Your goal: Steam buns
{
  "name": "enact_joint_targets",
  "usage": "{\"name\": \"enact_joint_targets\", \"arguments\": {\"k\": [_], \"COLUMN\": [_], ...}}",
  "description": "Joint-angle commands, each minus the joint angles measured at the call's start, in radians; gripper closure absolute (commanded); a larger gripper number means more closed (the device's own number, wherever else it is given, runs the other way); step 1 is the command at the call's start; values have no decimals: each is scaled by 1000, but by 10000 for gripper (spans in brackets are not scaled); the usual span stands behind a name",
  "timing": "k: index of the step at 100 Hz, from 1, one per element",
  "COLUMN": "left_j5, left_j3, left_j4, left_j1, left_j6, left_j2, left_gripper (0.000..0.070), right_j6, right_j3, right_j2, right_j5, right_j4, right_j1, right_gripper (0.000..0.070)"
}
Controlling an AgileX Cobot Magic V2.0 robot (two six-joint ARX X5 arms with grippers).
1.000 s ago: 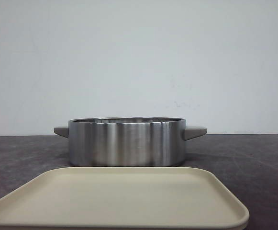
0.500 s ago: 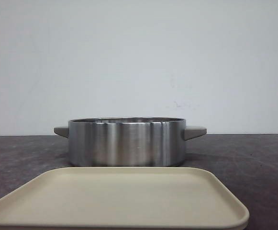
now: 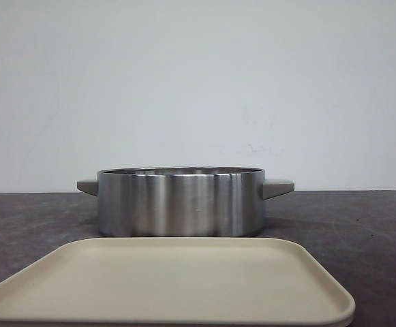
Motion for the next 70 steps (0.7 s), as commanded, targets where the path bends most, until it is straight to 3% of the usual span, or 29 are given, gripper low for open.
{"name": "enact_joint_targets", "arguments": {"k": [1, 10, 23, 41, 53, 70], "left_j5": [40, 75, 177, 302, 306, 303], "left_j3": [-39, -141, -338, -620, -752, -857], "left_j4": [20, 89, 291, 580, 658, 663], "left_j1": [56, 143, 261, 391, 455, 497], "left_j6": [-49, -42, -48, -163, -226, -192], "left_j2": [-34, -106, -208, -283, -294, -333], "left_gripper": [700, 700, 700, 700, 700, 700], "right_j6": [-4, -4, -4, -4, -4, -4], "right_j3": [-2, -2, -2, -2, -2, -2], "right_j2": [-1, -1, -1, -1, -1, -1], "right_j5": [3, 3, 2, 3, 3, 3], "right_j4": [11, 11, 11, 11, 11, 11], "right_j1": [-2, -2, -2, -2, -2, -2], "right_gripper": [683, 683, 683, 683, 683, 683]}}
